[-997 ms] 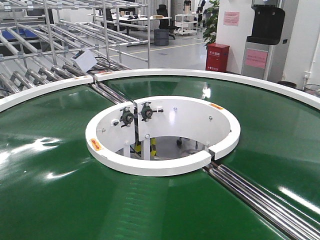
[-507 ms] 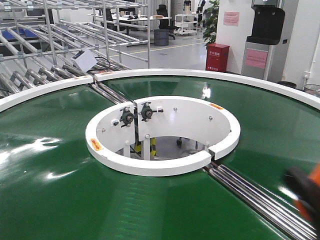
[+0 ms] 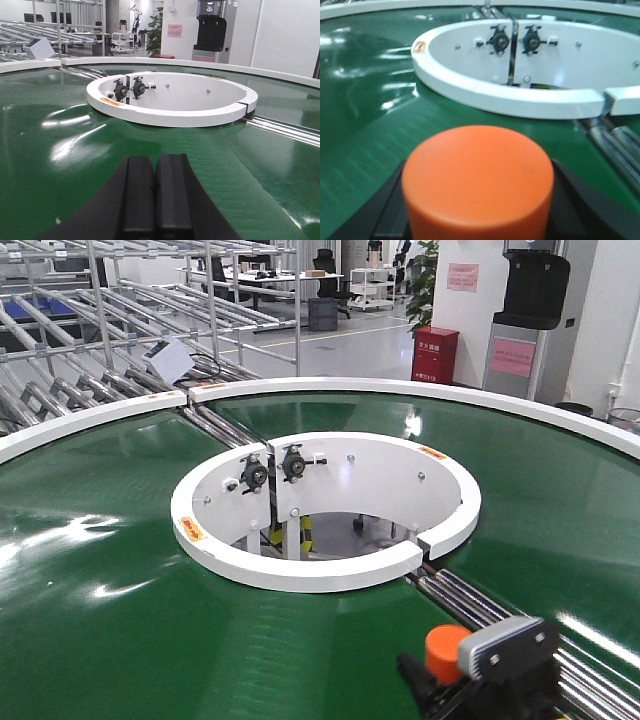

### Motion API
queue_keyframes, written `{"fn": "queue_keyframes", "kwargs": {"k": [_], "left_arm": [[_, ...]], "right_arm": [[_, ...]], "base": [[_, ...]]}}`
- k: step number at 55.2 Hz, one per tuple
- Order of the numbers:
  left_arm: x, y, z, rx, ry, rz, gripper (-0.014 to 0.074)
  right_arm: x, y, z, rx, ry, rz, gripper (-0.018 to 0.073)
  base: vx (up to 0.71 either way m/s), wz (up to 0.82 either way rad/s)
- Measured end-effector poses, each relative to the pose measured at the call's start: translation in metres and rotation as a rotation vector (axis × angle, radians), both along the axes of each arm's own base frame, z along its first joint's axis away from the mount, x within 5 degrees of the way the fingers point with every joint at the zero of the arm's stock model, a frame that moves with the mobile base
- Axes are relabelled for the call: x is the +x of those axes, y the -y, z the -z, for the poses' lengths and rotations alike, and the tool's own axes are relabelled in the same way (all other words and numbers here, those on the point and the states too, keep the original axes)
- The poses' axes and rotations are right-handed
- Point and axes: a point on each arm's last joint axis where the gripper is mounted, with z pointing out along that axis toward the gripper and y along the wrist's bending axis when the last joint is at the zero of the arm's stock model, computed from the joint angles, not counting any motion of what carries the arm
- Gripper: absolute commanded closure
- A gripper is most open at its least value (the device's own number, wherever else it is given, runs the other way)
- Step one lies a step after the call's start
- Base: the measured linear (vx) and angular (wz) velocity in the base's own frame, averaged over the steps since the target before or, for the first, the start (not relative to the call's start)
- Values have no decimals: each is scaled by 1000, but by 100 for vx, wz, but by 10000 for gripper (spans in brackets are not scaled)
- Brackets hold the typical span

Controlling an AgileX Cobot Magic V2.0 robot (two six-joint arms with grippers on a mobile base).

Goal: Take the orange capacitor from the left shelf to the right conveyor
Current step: 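Lower the right gripper with the cylinder onto the green belt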

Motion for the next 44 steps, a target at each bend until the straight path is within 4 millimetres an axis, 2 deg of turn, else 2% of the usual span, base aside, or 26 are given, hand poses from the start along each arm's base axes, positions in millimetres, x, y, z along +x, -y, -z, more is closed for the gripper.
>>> {"fn": "queue_keyframes", "kwargs": {"k": [7,14,23,29,44], "left_arm": [[0,0,0,0,0,0,603],[0,0,0,0,0,0,603],[0,0,0,0,0,0,603],[0,0,0,0,0,0,603],[0,0,0,0,0,0,603]], "right_arm": [[8,-5,31,9,-9,-17,566],[11,-6,50,17,-16,-20,547],[12,-7,68,-8,-50,-24,472],[11,-7,72,-24,-47,-37,381],[10,-10,71,-23,-27,-73,43]], "base": [[0,0],[0,0],[0,0],[0,0],[0,0]]}}
